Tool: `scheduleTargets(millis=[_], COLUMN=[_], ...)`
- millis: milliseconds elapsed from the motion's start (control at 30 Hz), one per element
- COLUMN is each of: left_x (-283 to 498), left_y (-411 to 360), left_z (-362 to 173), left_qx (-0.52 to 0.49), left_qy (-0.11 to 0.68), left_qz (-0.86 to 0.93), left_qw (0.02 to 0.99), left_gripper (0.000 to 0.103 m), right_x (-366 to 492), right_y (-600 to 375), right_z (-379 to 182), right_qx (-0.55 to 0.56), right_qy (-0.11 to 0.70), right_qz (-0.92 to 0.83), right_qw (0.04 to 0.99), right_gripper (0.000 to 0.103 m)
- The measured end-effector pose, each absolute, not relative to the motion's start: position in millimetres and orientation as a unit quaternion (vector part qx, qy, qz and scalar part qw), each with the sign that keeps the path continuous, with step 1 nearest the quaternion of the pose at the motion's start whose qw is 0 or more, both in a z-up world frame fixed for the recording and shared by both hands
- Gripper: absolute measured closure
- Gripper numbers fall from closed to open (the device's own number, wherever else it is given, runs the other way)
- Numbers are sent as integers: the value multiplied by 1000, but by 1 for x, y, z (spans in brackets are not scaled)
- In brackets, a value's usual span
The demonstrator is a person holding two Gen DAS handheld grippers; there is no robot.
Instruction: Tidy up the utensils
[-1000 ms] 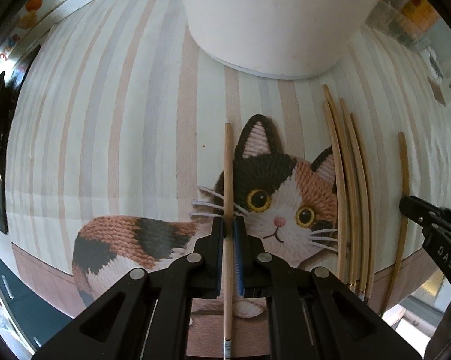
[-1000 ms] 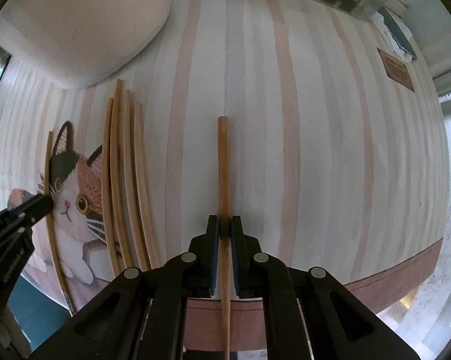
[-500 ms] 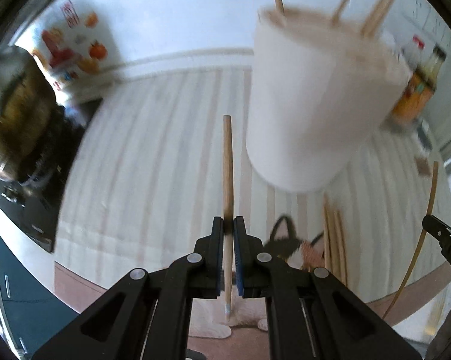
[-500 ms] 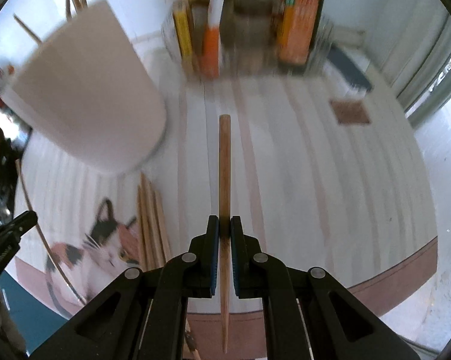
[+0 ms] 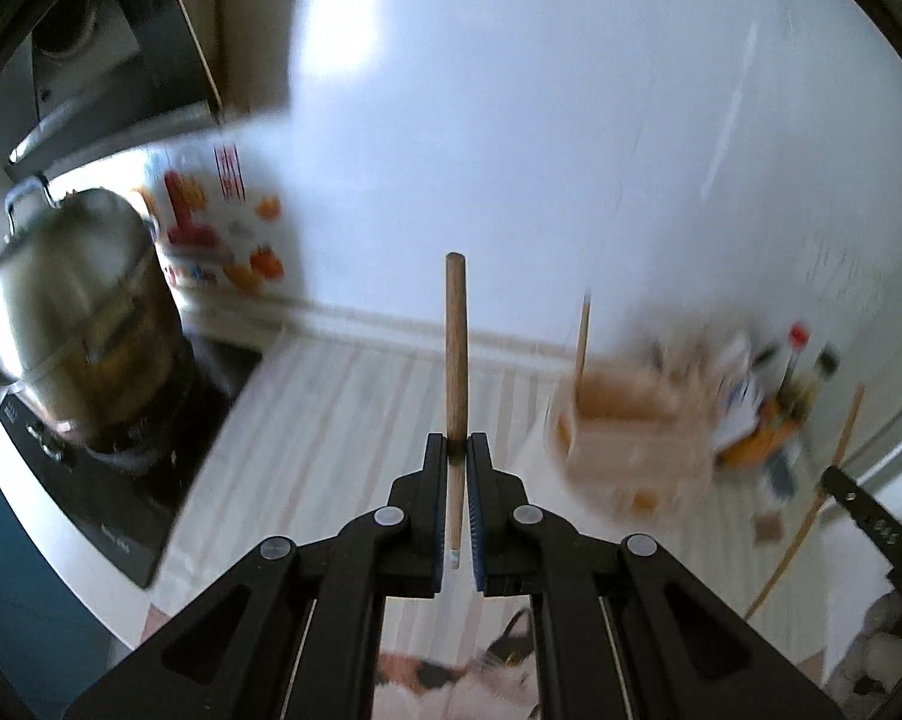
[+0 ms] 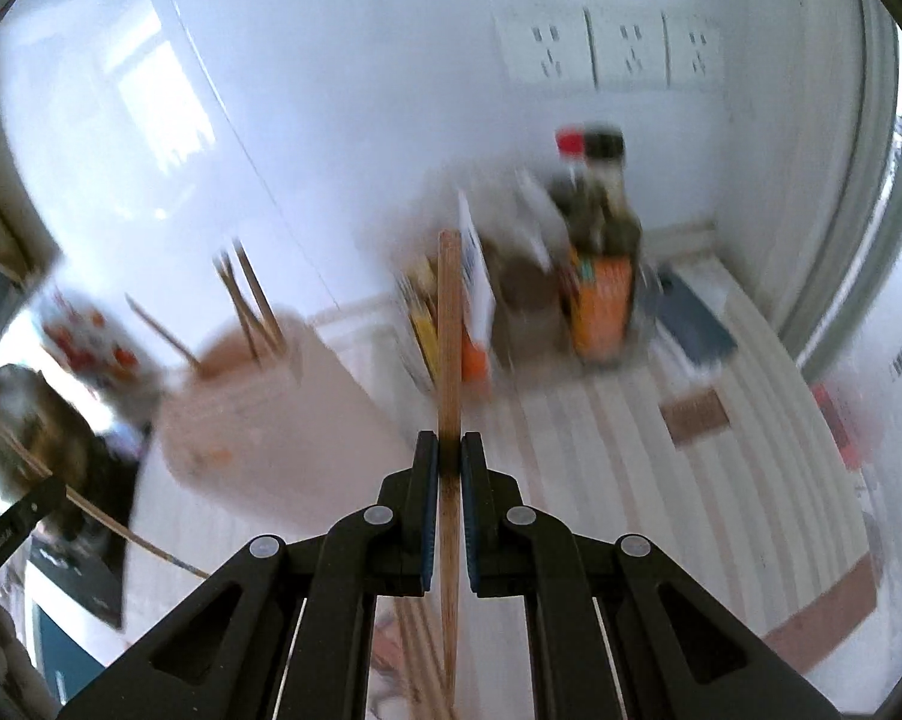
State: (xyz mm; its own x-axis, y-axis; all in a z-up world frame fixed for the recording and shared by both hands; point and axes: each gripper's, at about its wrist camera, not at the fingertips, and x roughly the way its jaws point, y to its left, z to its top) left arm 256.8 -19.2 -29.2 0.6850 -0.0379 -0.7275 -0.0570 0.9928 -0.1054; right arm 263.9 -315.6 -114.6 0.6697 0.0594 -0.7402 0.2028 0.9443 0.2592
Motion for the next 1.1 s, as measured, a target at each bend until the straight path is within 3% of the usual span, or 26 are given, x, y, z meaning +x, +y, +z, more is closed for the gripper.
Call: scheduleTargets(millis=[200,400,767,1100], left_x=[273,304,358,371], left_y=[-17,-42,-85,-89], left_z=[41,61,11,-25], left_qx=[-88,-106,-93,-86], left_qy=[343,332,388,443], left_qz=[-13,-40,-60,-72], left_qw=[935,936,915,889], left_gripper=[99,99,99,97], right_x=[309,364,426,420], right_y=[-317,-321,-282,-251], right_z=[-64,-39,-61,-90], right_qx=[182,224,213,176], right_qy=[348,303,288,321], right_qz=[-35,-38,-9,33], right_qw=[919,925,934,930], right_gripper=[95,95,95,95])
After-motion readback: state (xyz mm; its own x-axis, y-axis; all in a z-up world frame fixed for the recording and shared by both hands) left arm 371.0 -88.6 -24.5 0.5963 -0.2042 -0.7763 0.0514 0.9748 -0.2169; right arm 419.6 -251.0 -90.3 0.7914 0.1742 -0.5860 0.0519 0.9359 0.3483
